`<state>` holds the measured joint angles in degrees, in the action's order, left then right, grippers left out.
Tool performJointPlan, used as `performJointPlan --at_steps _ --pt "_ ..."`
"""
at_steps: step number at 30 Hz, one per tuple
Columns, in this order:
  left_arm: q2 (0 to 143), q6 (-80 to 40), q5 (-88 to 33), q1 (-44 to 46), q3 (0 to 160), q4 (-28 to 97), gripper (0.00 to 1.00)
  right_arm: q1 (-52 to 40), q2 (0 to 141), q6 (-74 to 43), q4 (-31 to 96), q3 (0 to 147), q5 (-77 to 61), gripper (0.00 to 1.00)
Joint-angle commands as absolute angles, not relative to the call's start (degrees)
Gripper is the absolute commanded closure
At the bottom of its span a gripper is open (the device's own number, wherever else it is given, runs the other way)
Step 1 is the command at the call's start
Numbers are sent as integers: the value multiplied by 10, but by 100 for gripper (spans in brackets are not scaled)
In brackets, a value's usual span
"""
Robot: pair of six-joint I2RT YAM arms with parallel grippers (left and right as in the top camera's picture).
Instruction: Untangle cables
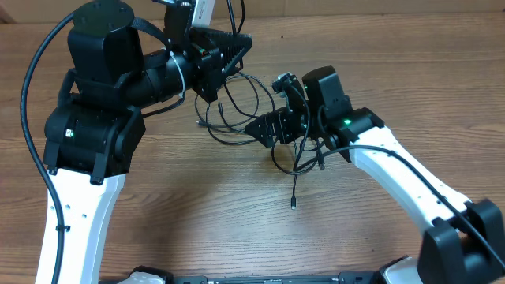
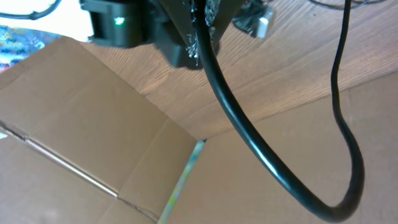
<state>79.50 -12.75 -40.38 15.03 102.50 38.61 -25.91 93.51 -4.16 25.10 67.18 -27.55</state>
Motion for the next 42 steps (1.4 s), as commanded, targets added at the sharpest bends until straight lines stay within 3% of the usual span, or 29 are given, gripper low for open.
performJointPlan --at_steps 1,11,14,15,17,18,22,26,32,42 --pt "782 -149 -416 154 1037 374 96 -261 973 11 232 675 -221 0" --pt "782 -159 -416 151 1040 372 96 -261 1034 35 161 675 -159 0" --pt "782 -168 -416 144 1042 369 96 -261 1037 35 147 675 -159 4" --pt "782 -176 -416 141 1044 369 96 -261 1038 35 142 675 -159 9" --pt "782 -182 -416 134 1045 367 96 -261 1038 35 134 675 -159 28" --pt "782 -182 -416 131 1045 368 96 -261 1038 35 132 675 -159 43" --pt "782 -170 -413 102 1045 377 96 -258 1038 35 143 675 -159 76" --pt "784 -135 -411 80 1045 395 96 -256 1035 24 161 677 -159 96" --pt "803 -79 -342 78 1044 458 96 -256 994 -55 207 704 -161 96" --pt "899 -12 -344 79 1044 541 96 -256 882 -132 290 750 -168 96"
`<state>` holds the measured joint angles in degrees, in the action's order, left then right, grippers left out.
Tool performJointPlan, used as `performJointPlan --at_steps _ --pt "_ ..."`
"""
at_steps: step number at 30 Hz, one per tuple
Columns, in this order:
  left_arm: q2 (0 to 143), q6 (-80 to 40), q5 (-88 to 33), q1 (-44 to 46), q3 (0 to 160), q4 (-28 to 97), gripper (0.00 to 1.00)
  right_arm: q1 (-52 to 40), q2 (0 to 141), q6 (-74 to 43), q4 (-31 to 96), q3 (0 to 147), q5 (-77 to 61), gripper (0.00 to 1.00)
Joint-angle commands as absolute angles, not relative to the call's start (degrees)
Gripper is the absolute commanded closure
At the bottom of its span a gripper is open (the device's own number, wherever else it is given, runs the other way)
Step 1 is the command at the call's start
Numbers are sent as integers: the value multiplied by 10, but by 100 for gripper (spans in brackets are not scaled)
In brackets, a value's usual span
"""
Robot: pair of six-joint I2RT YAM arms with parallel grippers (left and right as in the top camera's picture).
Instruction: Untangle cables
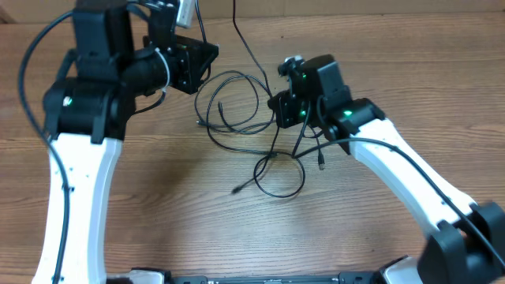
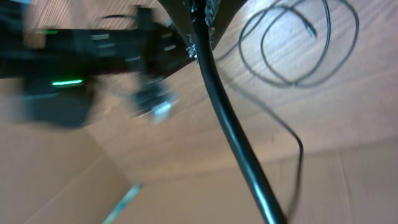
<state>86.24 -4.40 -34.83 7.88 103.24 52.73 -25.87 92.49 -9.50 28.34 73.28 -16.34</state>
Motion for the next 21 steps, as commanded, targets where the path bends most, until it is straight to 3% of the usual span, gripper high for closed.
performJointPlan --at_steps 1,8,13,21 --pt "912 -12 -346 79 1044 548 95 -255 873 -143 293 750 -169 96" --pt "981 35 -434 79 1044 563 96 -222 828 -198 291 750 -228 96" --pt "1011 148 -515 81 1044 579 96 -175 822 -223 274 750 -324 96" --pt "1048 320 -561 98 1043 680 96 -104 823 -319 263 750 -353 96"
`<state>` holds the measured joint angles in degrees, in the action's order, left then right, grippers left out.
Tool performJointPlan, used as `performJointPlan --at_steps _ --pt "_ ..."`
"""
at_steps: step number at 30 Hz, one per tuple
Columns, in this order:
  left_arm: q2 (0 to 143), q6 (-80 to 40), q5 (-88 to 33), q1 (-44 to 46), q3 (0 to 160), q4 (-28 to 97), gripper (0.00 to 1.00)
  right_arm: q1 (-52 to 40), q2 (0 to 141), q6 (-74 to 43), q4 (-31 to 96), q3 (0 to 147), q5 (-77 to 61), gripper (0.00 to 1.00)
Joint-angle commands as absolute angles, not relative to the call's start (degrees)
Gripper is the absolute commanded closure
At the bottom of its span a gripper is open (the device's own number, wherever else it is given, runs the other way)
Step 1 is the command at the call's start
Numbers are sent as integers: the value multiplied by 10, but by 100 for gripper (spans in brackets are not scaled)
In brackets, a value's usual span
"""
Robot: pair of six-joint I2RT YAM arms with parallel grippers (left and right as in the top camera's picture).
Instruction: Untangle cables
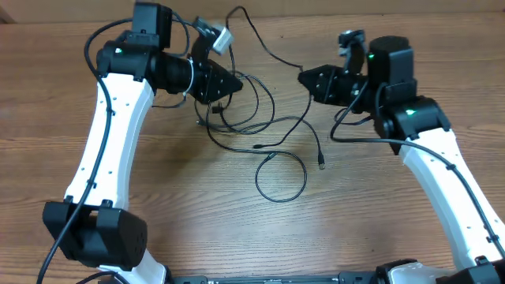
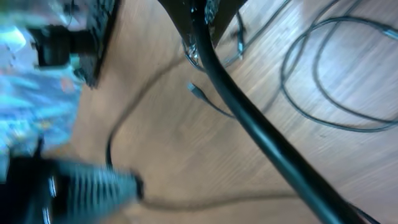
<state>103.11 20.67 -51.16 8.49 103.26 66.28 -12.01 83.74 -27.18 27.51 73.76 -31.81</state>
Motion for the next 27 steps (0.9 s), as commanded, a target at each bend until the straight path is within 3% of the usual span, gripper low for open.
performJointPlan --at_steps 1,10,15,25,27 --pt "1053 343 -567 103 1043 691 96 -102 823 -319 257 750 -363 96" --pt "1059 395 -576 141 1043 687 96 -110 833 -347 251 750 -408 96" --pt "1073 391 -560 151 1043 681 96 -121 859 -347 249 750 -449 87" --pt "1083 371 -565 150 1043 691 96 -129 864 -389 205 750 -531 86" --pt "1083 370 -571 150 1043 691 96 -136 864 -392 195 750 -529 81"
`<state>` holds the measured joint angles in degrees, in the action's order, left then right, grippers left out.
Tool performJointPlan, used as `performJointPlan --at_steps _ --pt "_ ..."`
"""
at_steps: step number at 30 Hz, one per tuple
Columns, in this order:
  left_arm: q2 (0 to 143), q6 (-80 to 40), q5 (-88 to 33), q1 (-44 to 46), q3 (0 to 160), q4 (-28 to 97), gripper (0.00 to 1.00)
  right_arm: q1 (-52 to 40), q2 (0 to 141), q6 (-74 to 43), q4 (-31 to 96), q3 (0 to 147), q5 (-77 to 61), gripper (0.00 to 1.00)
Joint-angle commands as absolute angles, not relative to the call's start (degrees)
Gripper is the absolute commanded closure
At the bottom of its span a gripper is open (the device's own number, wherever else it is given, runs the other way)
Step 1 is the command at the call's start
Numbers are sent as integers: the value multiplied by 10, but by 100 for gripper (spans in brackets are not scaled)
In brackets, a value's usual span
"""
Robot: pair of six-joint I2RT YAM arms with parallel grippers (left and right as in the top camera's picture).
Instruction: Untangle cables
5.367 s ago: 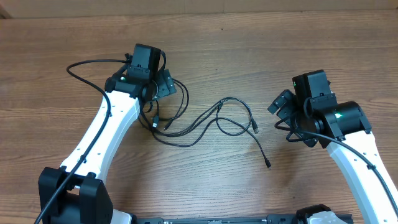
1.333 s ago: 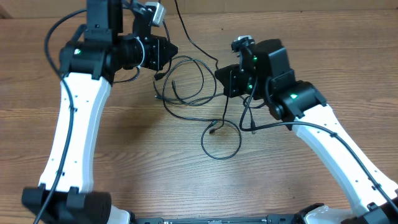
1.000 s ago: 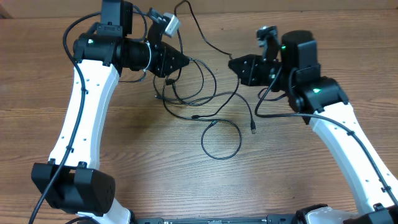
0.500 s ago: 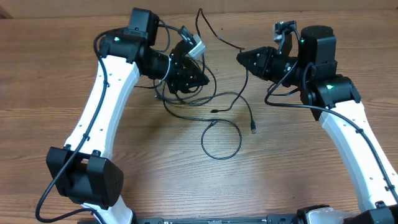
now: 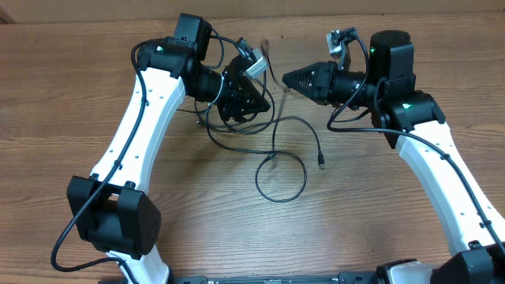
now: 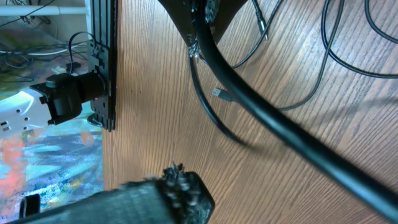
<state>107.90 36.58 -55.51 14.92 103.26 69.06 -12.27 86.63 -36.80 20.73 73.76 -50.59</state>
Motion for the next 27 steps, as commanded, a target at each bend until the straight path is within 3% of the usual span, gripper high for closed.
performJointPlan --at_steps 1,4,9,14,25,27 --pt "1083 370 -577 150 1043 691 96 -140 864 -392 193 750 -525 76" --pt "1083 364 -585 150 1043 690 96 -150 865 -390 200 750 -490 64" --pt "1083 329 -505 150 1043 693 96 -149 868 -388 252 750 -390 56" --pt "1083 312 -482 155 1043 702 96 -150 868 -411 276 750 -365 39" --pt "1083 314 -503 171 1043 703 96 -159 869 -479 254 750 -358 39" --pt "1083 313 -503 174 1043 703 96 -161 869 -507 254 750 -356 43"
